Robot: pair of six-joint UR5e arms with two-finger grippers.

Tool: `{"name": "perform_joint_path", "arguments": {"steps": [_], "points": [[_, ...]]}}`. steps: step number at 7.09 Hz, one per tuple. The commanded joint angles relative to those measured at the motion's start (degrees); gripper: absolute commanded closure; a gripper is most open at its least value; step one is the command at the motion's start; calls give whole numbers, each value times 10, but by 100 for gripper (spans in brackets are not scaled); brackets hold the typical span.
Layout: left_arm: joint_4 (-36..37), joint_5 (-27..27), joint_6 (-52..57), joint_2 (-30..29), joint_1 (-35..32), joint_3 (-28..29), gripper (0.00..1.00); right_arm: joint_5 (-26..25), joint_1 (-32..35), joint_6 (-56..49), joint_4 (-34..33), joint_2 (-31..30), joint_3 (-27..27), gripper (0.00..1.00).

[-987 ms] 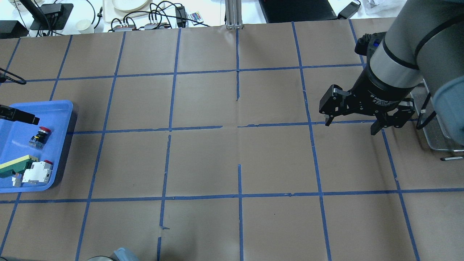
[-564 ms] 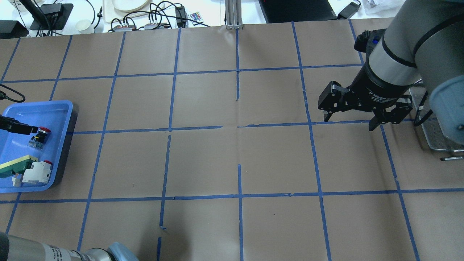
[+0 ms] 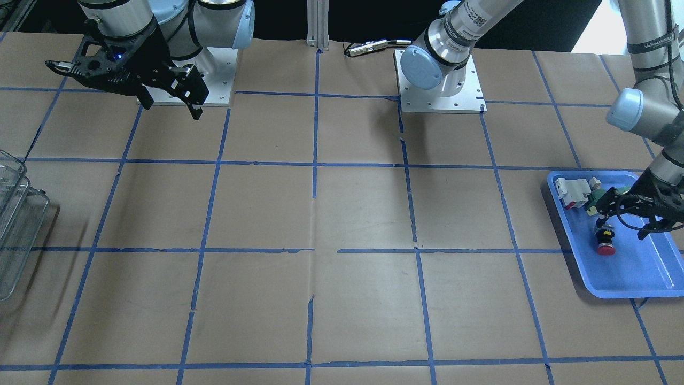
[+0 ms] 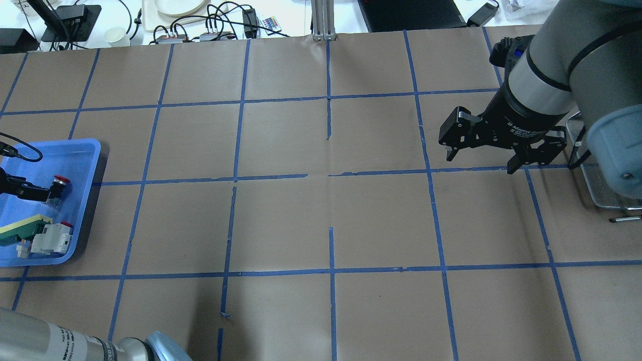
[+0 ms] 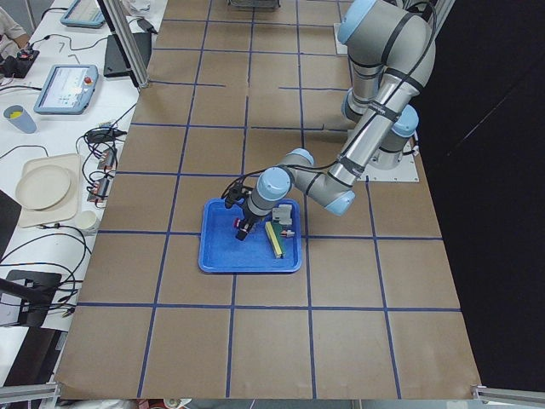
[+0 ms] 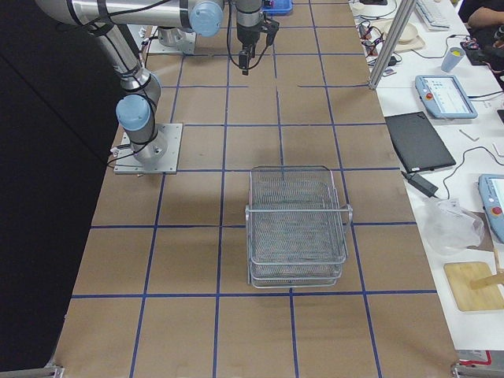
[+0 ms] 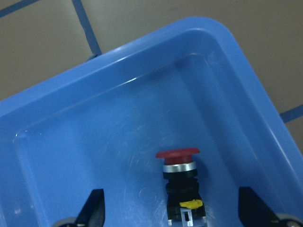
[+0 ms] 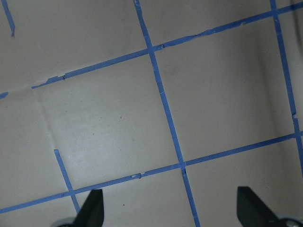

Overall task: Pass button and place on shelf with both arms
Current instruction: 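Lower the left gripper into the blue tray and grasp the red push button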

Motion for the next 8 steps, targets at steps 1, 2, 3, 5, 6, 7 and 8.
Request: {"name": "perform_joint_path", "arguments": {"steps": [1, 2, 3, 5, 6, 7, 8], "points": [[3, 16, -5, 6, 2, -25, 7, 2, -1, -2, -2, 0, 0, 0], [6, 20, 0, -2, 2, -23, 10, -1, -3, -2, -2, 0, 0, 0], [3, 23, -2, -3, 2, -20, 9, 2, -3, 5, -1, -4, -1, 0], [3, 23, -23, -4, 2, -26, 10, 2, -4, 7, 2, -2, -1, 0], [3, 23, -23, -5, 3, -27, 12, 2, -4, 66, 0, -2, -1, 0], [3, 24, -21, -6, 2, -26, 22, 7, -6, 187, 8, -3, -2, 0], [3, 24, -23, -6, 2, -27, 36, 60, -9, 253, 10, -3, -3, 0]]}}
